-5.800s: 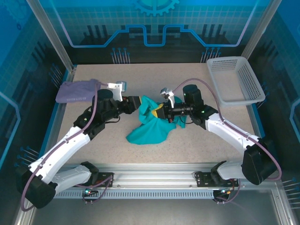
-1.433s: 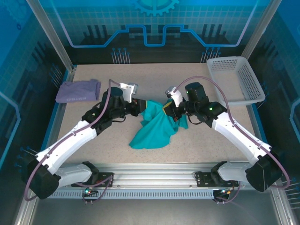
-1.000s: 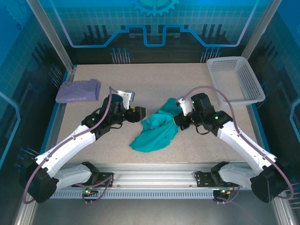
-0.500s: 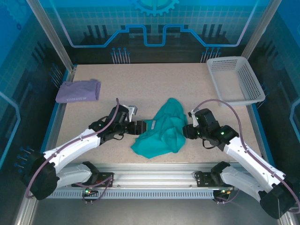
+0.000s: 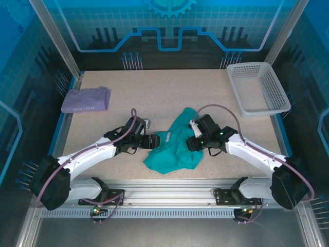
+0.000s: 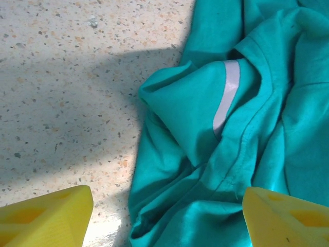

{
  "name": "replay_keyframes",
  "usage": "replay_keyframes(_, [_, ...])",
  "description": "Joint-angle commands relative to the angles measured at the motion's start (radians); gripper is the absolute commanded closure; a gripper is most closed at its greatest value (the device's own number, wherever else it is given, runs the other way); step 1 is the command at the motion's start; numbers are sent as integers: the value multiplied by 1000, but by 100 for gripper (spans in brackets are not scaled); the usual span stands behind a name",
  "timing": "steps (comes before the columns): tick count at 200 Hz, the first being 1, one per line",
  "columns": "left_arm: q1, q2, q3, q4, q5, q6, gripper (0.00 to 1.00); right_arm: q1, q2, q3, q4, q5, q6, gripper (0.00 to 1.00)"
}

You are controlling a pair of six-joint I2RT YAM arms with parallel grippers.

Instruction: Fold the inside-out t-shirt

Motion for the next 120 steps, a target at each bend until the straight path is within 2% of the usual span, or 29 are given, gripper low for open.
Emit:
replay_keyframes(1, [-5,25,33,-17,-42,11,22,47,24,-60,-45,-75,52,60])
replay_keyframes(15, [-3,46,47,4,-56,16,21,64,45,-83,-34,-82,70,61])
replay_keyframes(34, [-1,89,81,32,-67,20,20,47,9,-53,-48,-7,56,62])
replay_keyframes(46, [5,127,106,55,-54,18,20,-5,-49,-46,-11,-10,46,60])
replay_keyframes(68, [24,213,155,99,-4,3,20,-153,-94,-35,88,-57,51,51])
replay_keyframes(96, [36,317,196,133,78,-24,26,-292,11,21,202,-76,48,46])
replay_keyframes(120, [37,364,197,178,116,-41,38,-375,165,85,286,-103,58,38])
